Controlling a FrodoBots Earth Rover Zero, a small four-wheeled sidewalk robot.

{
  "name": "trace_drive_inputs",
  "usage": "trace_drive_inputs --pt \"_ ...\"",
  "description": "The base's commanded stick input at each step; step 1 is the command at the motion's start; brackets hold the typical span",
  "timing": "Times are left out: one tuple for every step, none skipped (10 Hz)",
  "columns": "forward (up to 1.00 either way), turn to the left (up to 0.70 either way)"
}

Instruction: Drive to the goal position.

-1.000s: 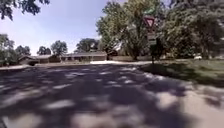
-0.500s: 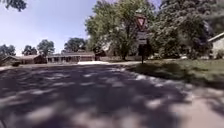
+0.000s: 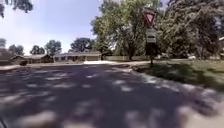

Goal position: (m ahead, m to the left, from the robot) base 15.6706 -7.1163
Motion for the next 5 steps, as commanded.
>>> trace_drive_inputs --pt "0.7 0.0" --pt "0.7 0.0" --pt "0.7 0.0" --pt "0.7 0.0" --pt "0.7 0.0"
